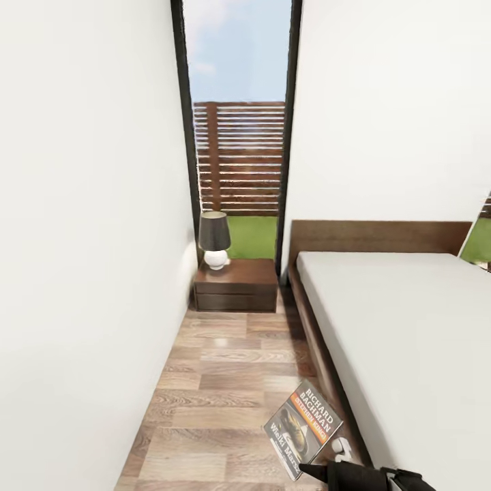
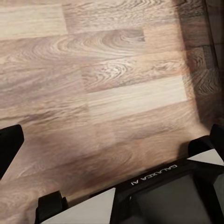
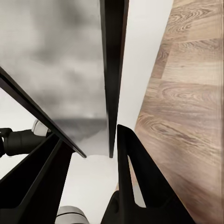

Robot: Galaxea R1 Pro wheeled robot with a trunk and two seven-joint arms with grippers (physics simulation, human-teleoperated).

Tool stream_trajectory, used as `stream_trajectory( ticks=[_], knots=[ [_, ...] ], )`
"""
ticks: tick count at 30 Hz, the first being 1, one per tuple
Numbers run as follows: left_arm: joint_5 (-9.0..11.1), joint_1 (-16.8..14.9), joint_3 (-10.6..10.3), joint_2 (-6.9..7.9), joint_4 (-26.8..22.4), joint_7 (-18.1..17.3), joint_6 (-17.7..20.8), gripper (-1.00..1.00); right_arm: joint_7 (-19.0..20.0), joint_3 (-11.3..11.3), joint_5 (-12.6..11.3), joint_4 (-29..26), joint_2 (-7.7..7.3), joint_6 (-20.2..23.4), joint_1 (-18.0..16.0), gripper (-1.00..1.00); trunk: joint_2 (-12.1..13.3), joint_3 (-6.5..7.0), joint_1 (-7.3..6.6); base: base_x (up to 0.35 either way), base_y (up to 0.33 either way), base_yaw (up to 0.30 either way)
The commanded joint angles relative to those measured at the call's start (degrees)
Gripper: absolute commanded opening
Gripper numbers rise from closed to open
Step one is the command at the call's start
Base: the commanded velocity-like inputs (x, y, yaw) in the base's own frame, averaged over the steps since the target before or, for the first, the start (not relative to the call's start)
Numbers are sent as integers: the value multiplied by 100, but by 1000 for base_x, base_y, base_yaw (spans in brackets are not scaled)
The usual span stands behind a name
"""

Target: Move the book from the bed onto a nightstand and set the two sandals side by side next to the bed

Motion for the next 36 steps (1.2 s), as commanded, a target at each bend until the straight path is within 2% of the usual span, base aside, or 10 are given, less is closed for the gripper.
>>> stream_trajectory(
  ticks=[1,10,36],
  knots=[
    [50,-3,-49,2,3,-18,-21,100,7,32,-69,-3,-3,58,-5,-100,-4,-9,0,0,0,-265],
    [50,-3,-49,2,3,-18,-21,100,8,32,-69,-3,-3,57,-5,-100,-4,-25,0,164,0,-166],
    [50,-3,-49,1,3,-18,-21,100,7,32,-69,-3,-3,57,-5,-100,-4,-26,0,318,0,19]
  ],
)
